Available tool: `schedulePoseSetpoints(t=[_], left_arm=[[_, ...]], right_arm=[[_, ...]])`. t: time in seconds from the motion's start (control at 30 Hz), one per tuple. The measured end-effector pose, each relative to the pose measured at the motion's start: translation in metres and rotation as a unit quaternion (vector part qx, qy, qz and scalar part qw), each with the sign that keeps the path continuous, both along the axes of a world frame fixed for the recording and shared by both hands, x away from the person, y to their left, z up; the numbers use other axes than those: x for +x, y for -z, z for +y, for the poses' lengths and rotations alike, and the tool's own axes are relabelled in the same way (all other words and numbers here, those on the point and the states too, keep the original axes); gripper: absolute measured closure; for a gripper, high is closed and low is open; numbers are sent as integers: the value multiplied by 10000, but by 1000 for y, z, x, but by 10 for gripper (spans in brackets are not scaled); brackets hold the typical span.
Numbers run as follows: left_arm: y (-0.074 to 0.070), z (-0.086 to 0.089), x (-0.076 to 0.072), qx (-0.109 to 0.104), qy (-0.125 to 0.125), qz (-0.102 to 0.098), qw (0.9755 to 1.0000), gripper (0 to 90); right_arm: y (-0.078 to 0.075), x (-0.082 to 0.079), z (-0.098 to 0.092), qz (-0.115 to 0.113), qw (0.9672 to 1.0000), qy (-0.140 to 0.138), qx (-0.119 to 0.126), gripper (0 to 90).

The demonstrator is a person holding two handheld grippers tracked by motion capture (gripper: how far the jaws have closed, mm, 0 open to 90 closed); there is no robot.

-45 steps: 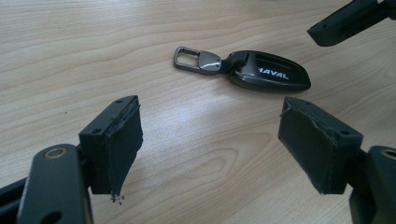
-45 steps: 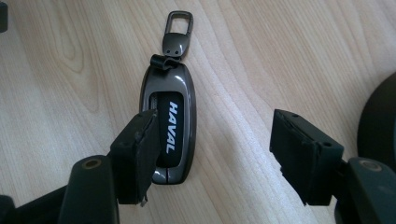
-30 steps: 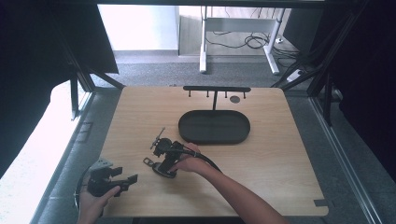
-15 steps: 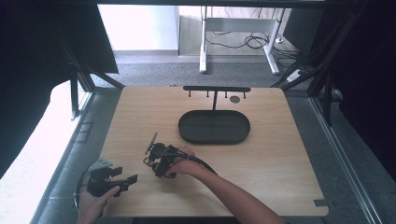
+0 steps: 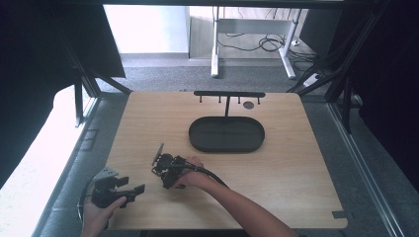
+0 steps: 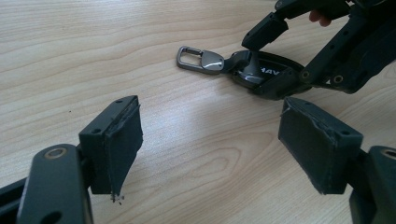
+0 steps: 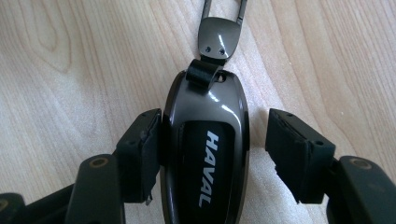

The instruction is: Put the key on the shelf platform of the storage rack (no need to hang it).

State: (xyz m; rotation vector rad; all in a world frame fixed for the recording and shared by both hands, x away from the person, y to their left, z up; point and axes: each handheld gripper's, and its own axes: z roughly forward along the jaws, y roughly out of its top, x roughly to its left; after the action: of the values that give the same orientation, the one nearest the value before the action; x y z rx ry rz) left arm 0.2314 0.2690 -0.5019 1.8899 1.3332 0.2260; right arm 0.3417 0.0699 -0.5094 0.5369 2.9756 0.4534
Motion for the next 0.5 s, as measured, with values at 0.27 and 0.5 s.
schedulePoseSetpoints(t=[0.27, 0.5], left_arm=[[0, -1, 0, 10, 11, 1, 10000, 219], [0, -1, 0, 13, 9, -1, 10000, 219]], right_arm=[[-1, 2, -1, 141, 9999, -37, 66, 481], [-1, 3, -1, 149, 9999, -27, 59, 490]])
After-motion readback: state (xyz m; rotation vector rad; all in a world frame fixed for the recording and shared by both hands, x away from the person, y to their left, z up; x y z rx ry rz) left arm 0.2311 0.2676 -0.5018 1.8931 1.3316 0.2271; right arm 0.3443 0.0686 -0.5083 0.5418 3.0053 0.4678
